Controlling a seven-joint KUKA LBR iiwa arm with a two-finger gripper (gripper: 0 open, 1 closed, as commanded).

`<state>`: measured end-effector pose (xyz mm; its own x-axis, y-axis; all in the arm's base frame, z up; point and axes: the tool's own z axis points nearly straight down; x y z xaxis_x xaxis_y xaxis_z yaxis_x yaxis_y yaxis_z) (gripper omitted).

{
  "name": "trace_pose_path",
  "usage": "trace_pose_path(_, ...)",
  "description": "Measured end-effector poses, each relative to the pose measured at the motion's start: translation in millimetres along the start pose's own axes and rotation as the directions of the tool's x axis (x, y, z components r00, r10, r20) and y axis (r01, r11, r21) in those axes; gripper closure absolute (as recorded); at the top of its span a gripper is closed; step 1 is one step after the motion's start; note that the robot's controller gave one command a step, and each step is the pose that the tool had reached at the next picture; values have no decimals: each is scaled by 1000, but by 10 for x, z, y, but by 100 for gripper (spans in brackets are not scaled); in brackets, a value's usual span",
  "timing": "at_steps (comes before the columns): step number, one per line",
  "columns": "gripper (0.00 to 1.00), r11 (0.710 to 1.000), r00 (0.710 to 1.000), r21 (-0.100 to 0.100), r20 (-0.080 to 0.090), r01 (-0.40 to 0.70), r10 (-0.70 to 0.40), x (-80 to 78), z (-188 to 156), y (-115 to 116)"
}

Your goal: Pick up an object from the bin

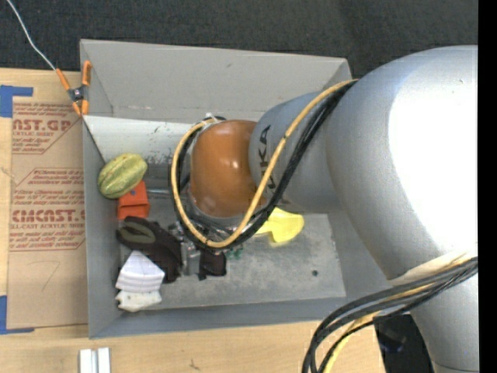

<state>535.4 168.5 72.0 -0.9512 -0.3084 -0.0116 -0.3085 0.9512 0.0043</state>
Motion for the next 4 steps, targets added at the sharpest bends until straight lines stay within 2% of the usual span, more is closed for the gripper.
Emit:
trace_pose_path(1,100,999,999,-1,0,-39,39,23,-222,69)
trace_pose_path(2,100,999,999,-2,1,-48,48,-24,-145,53)
trace_pose_path(3,100,993,993,-3,1,-120,120,78,-491,186)
trace_pose_path(4,0,993,993,-3,1,-120,120,78,-492,186)
